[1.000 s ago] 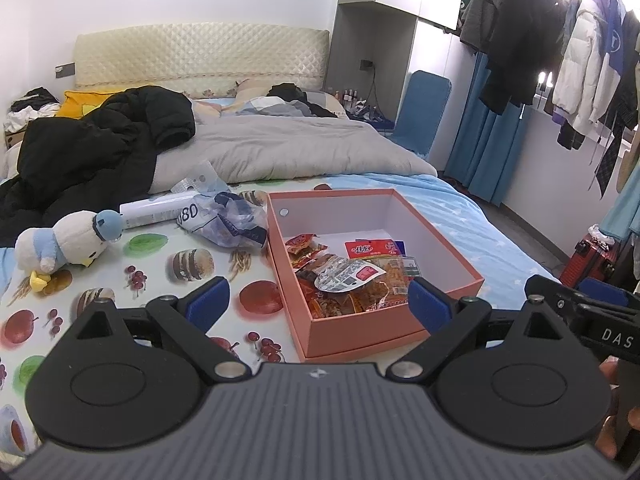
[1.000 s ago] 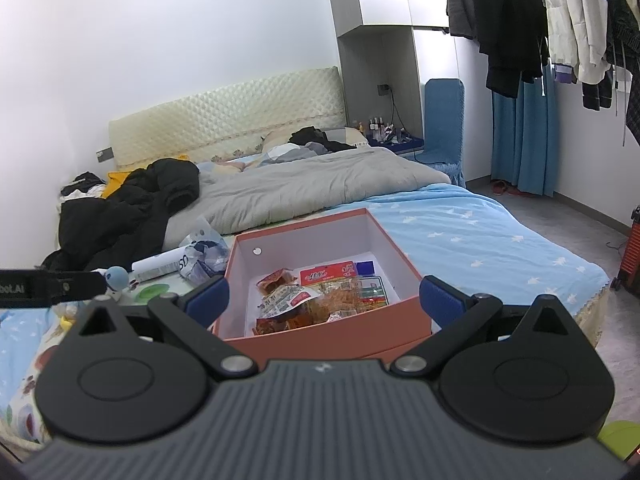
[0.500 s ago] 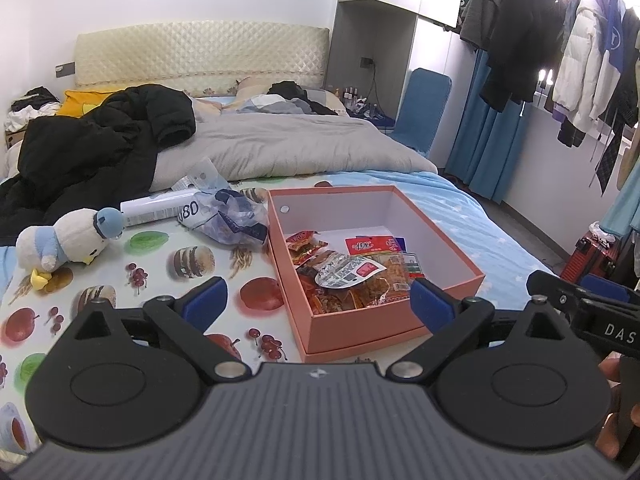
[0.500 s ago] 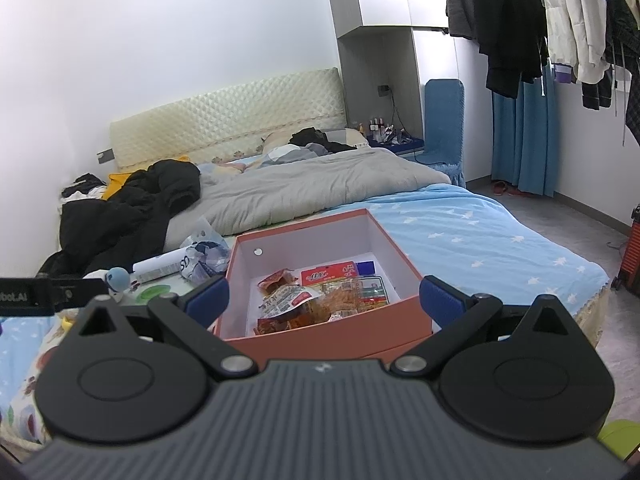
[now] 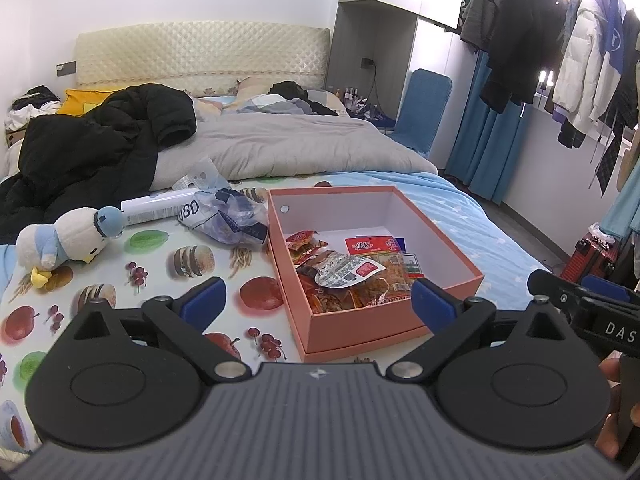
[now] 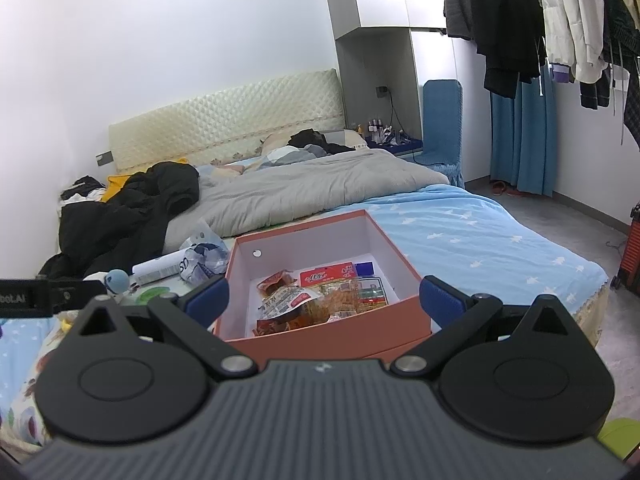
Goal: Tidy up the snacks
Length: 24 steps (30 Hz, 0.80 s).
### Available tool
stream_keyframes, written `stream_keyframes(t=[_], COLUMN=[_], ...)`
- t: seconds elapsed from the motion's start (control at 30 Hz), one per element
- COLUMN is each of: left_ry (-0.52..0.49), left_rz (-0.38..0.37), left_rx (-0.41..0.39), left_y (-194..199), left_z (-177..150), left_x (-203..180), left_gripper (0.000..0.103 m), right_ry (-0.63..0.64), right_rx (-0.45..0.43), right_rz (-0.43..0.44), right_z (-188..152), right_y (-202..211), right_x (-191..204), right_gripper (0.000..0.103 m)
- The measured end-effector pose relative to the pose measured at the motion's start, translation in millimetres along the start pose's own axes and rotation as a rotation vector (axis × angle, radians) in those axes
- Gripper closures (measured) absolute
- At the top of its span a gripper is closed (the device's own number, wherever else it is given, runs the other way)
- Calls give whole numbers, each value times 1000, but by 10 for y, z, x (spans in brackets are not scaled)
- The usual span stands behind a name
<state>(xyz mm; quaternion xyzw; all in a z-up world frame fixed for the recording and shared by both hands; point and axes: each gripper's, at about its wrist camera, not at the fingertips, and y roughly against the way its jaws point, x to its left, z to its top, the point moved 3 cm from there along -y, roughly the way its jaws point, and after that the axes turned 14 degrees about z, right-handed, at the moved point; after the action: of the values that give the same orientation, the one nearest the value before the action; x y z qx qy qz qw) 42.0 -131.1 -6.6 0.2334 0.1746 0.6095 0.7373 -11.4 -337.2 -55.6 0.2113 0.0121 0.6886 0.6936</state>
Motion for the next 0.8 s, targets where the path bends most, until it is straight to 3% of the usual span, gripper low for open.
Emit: stream_keyframes(t=[0.8], left_ry=[5], left_rz=[1], left_rx=[-1], left_y=[5], left_z=[-30], left_x=[24], left_gripper=[2], right_ry=[3], right_rx=[-5], right_rz=[7], right_z=[25], right_y=[12], right_x=[13], right_gripper=[0])
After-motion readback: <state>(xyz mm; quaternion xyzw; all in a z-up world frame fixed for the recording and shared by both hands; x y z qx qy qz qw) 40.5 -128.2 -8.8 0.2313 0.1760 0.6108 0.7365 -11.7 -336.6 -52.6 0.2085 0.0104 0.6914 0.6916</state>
